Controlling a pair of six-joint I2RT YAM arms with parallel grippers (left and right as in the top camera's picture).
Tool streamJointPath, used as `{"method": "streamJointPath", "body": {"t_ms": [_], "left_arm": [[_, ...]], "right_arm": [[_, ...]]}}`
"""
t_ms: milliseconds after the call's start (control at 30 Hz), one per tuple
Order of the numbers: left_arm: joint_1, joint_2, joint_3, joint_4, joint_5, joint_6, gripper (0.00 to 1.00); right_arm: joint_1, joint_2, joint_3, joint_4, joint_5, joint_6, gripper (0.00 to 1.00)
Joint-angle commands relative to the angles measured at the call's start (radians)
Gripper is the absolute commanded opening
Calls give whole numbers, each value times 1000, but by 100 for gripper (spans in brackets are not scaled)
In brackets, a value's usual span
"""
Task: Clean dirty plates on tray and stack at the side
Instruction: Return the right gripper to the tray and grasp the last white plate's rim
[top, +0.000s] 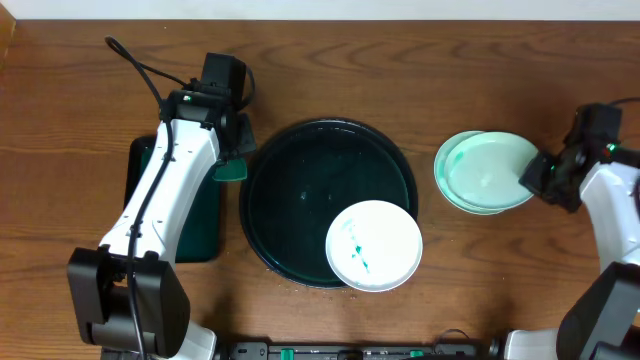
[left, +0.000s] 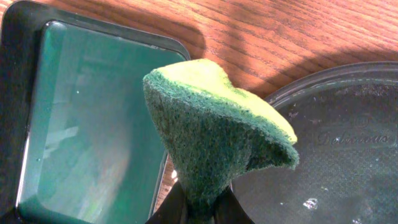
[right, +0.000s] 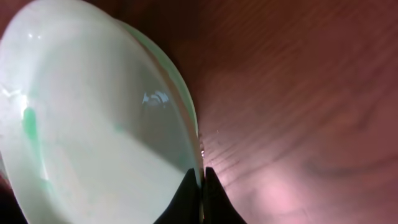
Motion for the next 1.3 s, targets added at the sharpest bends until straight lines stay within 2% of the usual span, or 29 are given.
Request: {"method": "streamJointPath", "body": {"t_ms": [0, 33, 133, 233, 300, 467, 700, 900, 1200, 1267], "left_arm": [[3, 6, -9, -2, -8, -5, 7], [3, 6, -9, -2, -8, -5, 7], [3, 6, -9, -2, -8, -5, 7], [3, 6, -9, -2, -8, -5, 7], [3, 6, -9, -2, -8, -5, 7], [3, 6, -9, -2, -8, -5, 7], [3, 6, -9, -3, -8, -5, 7], [3, 6, -9, -2, -8, -5, 8], [3, 6, -10, -3, -8, -5, 7], [3, 6, -10, -2, -8, -5, 7]], "right_arm": [[21, -7, -49, 60, -51, -6, 7], [28, -7, -52, 65, -50, -6, 11], [50, -7, -50, 69, -50, -6, 37], [74, -7, -26, 48, -107, -48, 50], [101, -7, 14, -3, -143, -84, 54], [208, -7, 132, -195, -265, -175, 56], [367, -4, 97, -290, -322, -197, 57], [478, 5, 21, -270, -322, -197, 54], [584, 6, -114, -143, -311, -215, 43], [600, 6, -150, -96, -311, -215, 43]]}}
